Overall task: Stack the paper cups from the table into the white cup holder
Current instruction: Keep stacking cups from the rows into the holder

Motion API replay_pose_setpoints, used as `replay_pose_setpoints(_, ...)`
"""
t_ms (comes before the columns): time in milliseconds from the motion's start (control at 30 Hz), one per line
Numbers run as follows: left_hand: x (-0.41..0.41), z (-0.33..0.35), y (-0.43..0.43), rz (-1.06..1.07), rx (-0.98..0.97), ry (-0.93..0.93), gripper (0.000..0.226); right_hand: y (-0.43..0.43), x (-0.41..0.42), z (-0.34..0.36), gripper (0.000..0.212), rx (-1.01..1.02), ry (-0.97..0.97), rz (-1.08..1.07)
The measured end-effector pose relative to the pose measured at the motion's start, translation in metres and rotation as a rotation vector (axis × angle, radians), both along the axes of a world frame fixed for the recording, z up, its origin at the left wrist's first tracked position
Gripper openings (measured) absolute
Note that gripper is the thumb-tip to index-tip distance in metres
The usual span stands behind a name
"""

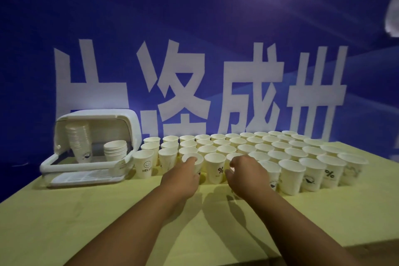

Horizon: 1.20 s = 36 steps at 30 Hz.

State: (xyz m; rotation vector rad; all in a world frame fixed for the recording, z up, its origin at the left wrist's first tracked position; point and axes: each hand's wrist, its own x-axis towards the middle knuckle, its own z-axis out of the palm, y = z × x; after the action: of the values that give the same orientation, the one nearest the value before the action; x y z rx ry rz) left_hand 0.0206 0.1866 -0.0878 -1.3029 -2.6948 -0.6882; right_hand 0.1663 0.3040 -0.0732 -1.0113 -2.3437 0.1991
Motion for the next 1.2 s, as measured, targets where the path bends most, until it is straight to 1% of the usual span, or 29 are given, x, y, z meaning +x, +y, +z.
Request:
replay_pose_setpoints(100,0.000,0.001,0.004,0.024,-0.030,0.036,0.036,0.003,0.002,-0.005,0.020,-0.021,-0.042,-0.022)
replay_pose_setpoints(200,-0.003,0.001,0.004,0.053,-0.035,0.055,0.017,0.004,0.003,-0.007,0.012,-0.008,-0.084,-0.036)
replay_pose_setpoints(300,-0.010,-0.001,0.000,0.077,0.012,0.073,0.009,0.001,0.002,-0.007,0.015,0.018,-0.066,-0.022)
replay_pose_setpoints(467,-0.017,0.004,-0.018,0.100,0.123,0.106,0.015,-0.016,-0.006,0.005,0.023,0.023,0.049,0.037)
replay_pose_setpoints(600,-0.026,0.014,-0.042,0.136,0.187,0.147,0.020,-0.033,-0.025,0.014,0.024,0.039,0.118,0.109)
replay_pose_setpoints(700,-0.038,0.022,-0.064,0.174,0.242,0.174,0.022,-0.044,-0.051,0.014,0.028,0.053,0.194,0.167)
replay_pose_setpoints(800,-0.054,0.027,-0.085,0.217,0.278,0.218,0.023,-0.056,-0.079,0.013,0.024,0.009,0.257,0.246)
replay_pose_setpoints(1000,-0.094,0.035,-0.115,0.284,0.345,0.246,0.023,-0.078,-0.136,0.015,0.024,-0.031,0.362,0.356)
replay_pose_setpoints(1200,-0.148,0.042,-0.134,0.319,0.507,0.264,0.021,-0.092,-0.194,0.026,0.023,-0.100,0.468,0.410)
